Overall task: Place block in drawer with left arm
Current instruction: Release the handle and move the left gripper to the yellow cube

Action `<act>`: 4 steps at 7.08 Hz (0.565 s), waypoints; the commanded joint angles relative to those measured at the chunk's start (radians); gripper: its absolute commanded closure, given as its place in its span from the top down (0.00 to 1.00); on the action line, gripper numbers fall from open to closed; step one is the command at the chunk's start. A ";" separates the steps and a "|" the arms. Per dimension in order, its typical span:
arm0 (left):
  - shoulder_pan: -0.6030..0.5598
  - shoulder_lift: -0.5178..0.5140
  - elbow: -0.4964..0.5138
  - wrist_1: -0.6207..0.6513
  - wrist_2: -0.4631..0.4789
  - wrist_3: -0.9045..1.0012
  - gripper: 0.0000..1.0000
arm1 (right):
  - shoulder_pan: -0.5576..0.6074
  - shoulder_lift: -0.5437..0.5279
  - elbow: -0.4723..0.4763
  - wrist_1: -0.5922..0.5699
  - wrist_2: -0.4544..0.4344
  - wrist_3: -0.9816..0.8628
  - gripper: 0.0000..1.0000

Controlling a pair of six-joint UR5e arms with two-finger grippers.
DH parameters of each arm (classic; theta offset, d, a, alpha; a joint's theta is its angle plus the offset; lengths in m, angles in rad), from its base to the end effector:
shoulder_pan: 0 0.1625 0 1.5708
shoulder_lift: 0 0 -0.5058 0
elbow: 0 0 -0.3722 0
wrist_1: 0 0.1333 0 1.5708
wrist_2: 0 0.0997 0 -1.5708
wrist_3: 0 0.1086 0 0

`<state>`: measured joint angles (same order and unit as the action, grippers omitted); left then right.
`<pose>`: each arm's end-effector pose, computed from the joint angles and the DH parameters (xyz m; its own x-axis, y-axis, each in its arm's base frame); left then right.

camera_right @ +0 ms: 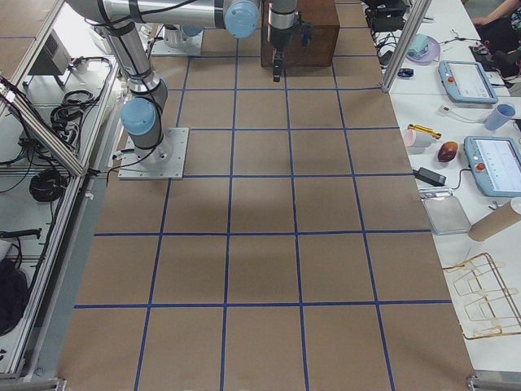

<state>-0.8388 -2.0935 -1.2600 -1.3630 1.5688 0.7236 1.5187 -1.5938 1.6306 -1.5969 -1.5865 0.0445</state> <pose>0.3790 -0.6216 0.4135 -1.0000 -0.0084 0.0042 -0.0084 1.0000 0.0018 0.1075 -0.4651 0.5448 -0.9952 0.0963 0.0162 0.0964 0.9953 0.0100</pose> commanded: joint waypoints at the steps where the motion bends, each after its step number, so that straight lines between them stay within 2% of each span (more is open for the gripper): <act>1: 0.048 -0.103 0.102 0.002 0.027 0.067 0.96 | 0.000 0.000 0.000 0.000 0.000 0.000 1.00; 4: 0.095 -0.209 0.192 0.018 0.027 0.183 0.96 | 0.000 0.000 0.000 0.000 0.000 0.000 1.00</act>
<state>-0.7580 -2.2573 -1.1089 -1.3471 1.5950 0.8684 1.5187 -1.5938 1.6306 -1.5969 -1.5866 0.0445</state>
